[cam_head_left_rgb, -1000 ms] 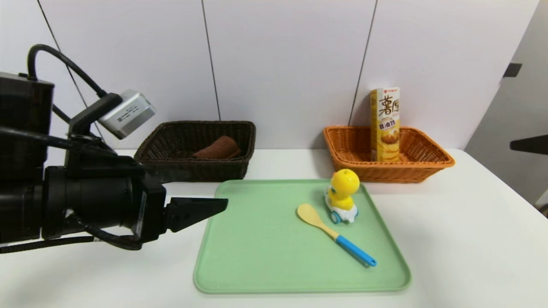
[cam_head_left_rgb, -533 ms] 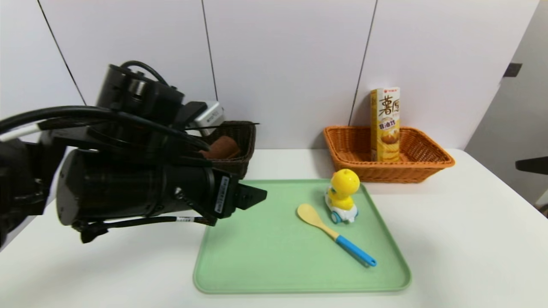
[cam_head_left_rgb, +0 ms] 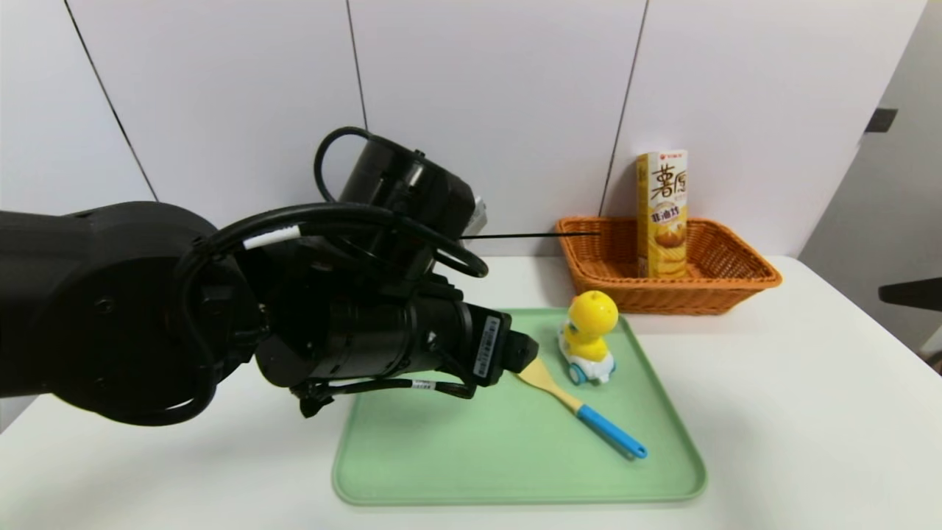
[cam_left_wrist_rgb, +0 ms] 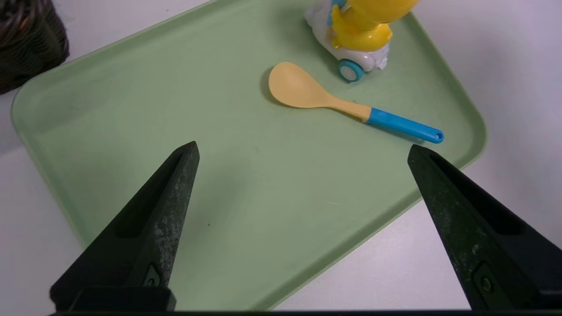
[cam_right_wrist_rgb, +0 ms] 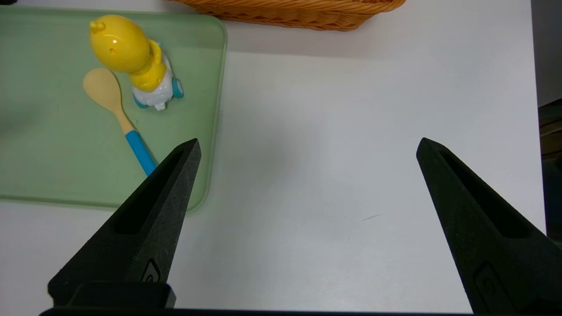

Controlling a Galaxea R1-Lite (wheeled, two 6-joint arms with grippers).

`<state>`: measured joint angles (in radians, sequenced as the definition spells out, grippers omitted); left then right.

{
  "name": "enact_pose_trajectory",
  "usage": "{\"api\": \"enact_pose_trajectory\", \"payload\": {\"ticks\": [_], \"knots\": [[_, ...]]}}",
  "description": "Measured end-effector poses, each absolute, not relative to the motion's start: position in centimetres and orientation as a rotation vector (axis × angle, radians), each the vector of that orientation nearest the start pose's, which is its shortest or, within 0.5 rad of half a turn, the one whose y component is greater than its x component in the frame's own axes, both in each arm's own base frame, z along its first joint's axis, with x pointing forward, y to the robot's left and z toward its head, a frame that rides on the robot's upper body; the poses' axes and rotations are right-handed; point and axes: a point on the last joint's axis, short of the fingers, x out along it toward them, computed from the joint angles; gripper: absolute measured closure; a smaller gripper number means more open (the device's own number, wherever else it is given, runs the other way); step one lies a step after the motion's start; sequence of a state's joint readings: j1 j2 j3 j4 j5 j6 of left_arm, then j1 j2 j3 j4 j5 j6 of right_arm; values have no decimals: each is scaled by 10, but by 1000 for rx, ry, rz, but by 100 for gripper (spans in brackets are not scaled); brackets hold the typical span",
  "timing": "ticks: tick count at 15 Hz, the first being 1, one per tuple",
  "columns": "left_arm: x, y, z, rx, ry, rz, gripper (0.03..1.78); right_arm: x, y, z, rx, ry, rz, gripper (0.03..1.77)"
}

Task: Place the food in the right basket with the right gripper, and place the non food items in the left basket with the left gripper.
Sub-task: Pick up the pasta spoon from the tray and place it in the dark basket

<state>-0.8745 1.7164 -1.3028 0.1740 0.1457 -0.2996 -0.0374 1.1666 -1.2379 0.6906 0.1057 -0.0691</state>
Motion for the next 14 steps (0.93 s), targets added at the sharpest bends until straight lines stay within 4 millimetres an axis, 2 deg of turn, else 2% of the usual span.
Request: {"api": "enact_pose_trajectory", "payload": {"ticks": [6, 14], "knots": [[227, -271, 237, 354, 503, -843, 12, 138, -2, 303, -18, 625, 104, 11], [222, -284, 225, 792, 395, -1376, 12, 138, -2, 301, -17, 635, 109, 11]]}}
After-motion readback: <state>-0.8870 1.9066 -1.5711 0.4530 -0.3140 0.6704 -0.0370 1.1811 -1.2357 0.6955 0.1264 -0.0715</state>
